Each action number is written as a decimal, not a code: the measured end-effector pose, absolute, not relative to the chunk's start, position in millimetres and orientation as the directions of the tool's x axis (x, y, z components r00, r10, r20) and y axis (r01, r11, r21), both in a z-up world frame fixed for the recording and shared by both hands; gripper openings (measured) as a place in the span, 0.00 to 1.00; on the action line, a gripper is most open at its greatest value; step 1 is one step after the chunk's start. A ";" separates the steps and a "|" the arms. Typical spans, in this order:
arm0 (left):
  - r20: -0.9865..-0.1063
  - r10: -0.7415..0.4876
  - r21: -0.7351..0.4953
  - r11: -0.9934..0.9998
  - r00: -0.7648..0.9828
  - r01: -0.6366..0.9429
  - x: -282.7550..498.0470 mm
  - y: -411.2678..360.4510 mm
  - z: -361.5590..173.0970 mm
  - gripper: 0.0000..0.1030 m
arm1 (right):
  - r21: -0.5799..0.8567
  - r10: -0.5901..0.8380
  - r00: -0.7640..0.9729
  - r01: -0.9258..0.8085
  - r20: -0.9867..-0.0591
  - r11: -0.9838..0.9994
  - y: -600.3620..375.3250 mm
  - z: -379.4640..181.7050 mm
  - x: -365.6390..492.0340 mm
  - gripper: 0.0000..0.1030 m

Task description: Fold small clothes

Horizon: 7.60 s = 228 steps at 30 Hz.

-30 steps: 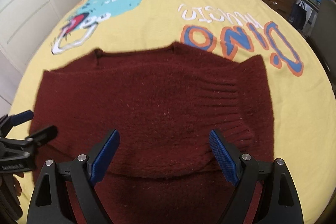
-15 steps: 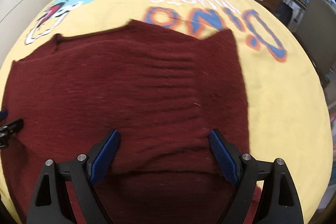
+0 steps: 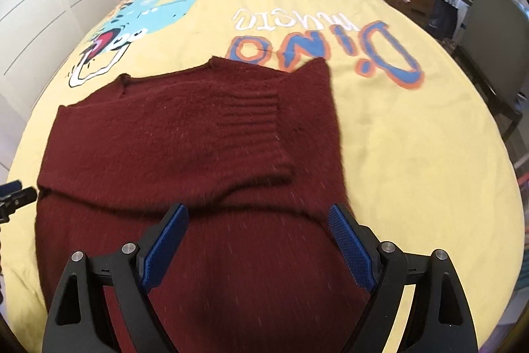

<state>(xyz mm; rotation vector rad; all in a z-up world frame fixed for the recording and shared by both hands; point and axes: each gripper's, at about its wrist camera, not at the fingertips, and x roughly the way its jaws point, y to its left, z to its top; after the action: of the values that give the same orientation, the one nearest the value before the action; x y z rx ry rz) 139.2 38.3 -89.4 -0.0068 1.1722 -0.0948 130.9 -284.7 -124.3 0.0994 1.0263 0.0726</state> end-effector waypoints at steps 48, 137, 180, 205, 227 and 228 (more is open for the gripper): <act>-0.901 -0.355 -0.318 0.932 0.250 0.176 18.3 30.9 -93.4 0.09 | 0.364 0.335 0.341 0.022 -0.878 0.931 -325.0 -136.4 4.0 0.12; -0.914 -0.131 -0.105 0.990 0.383 0.090 191.1 68.8 -101.0 0.99 | 0.074 0.046 0.498 0.035 -0.866 0.997 -269.0 -153.0 147.1 0.99; -0.891 -0.347 -0.255 0.916 0.293 0.309 243.6 -107.2 -16.1 0.22 | 0.207 0.076 0.491 0.217 -0.868 0.954 -367.5 -137.1 101.7 0.99; -0.965 -0.094 0.034 0.879 0.244 0.476 221.9 -306.9 -119.1 0.44 | 0.168 0.016 0.419 0.328 -0.908 0.930 -430.3 -150.2 77.1 0.99; -0.894 -0.363 -0.261 0.899 0.262 0.352 226.0 -186.8 -16.0 0.99 | 0.160 0.034 0.462 0.238 -0.886 0.958 -396.0 -114.3 102.0 0.99; -0.897 -0.355 -0.258 0.904 0.262 0.341 225.2 -174.9 -14.8 0.99 | 0.167 0.044 0.470 0.223 -0.881 0.961 -391.9 -106.3 107.4 0.99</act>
<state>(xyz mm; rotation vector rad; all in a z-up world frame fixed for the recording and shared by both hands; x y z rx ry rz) 225.2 -174.9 -14.8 -0.0132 1.2177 -0.4710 107.4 -391.9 -106.3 0.2744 1.0792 -0.1114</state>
